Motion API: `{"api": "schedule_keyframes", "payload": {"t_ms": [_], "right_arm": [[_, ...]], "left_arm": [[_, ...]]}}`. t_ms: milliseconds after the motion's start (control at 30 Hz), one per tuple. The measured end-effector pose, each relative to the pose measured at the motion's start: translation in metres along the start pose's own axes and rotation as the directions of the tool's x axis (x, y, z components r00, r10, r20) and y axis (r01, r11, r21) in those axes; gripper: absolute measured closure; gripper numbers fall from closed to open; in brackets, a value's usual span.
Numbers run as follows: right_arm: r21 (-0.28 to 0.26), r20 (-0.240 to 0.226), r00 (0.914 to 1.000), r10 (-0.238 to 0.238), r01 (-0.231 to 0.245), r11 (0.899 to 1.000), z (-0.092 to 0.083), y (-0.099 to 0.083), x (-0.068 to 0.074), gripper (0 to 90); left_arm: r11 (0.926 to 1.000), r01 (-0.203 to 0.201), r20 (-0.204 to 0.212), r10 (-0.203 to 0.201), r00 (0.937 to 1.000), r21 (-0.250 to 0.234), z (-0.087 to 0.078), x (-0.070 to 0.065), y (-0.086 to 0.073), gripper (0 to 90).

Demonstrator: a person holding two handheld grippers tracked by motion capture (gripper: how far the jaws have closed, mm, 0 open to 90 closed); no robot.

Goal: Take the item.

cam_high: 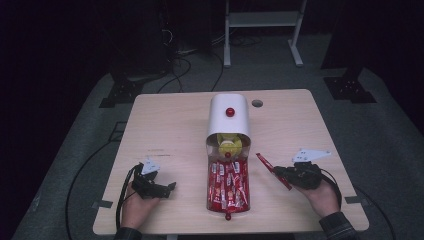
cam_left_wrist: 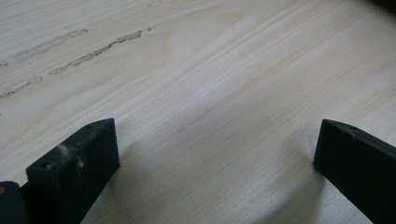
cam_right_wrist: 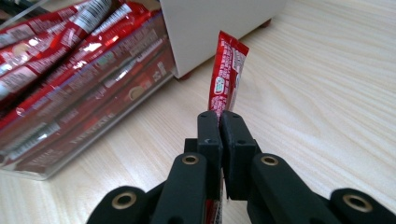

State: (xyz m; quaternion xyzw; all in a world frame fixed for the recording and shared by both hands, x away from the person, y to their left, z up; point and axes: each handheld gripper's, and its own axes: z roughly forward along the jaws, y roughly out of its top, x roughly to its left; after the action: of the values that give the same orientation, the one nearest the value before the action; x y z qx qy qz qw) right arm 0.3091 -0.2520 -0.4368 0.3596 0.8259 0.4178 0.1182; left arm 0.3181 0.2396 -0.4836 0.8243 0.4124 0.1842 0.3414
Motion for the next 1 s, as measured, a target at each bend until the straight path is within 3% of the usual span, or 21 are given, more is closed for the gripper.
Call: {"api": "schedule_keyframes", "payload": {"t_ms": [1000], "right_arm": [[0.092, 0.004, 0.9997, -0.023, 0.023, 0.996, 0.028, -0.009, 0.004, 84.2]], "left_arm": [[1.0000, 0.000, 0.000, 0.000, 1.0000, 0.000, 0.000, 0.000, 0.000, 0.0]]}}
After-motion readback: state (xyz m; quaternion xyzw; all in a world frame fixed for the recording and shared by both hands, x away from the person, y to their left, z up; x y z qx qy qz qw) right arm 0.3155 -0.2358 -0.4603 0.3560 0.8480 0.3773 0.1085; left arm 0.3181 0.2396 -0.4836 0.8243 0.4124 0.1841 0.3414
